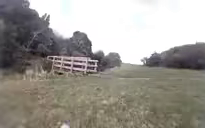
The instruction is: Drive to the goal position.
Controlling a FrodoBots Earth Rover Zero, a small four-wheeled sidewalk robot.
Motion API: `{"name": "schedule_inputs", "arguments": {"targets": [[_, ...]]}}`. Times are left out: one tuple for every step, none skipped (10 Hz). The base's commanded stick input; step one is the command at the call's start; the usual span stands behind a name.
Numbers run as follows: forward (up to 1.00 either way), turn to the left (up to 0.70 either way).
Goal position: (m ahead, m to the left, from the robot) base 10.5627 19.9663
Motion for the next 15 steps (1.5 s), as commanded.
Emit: {"name": "schedule_inputs", "arguments": {"targets": [[1.0,-0.4],[1.0,-0.39],[1.0,-0.25],[1.0,-0.06],[1.0,0.0],[1.0,0.0],[1.0,0.0],[1.0,0.0],[1.0,0.0],[1.0,0.0],[1.0,0.0],[1.0,0.0],[1.0,0.0],[1.0,0.0],[1.0,0.0]]}}
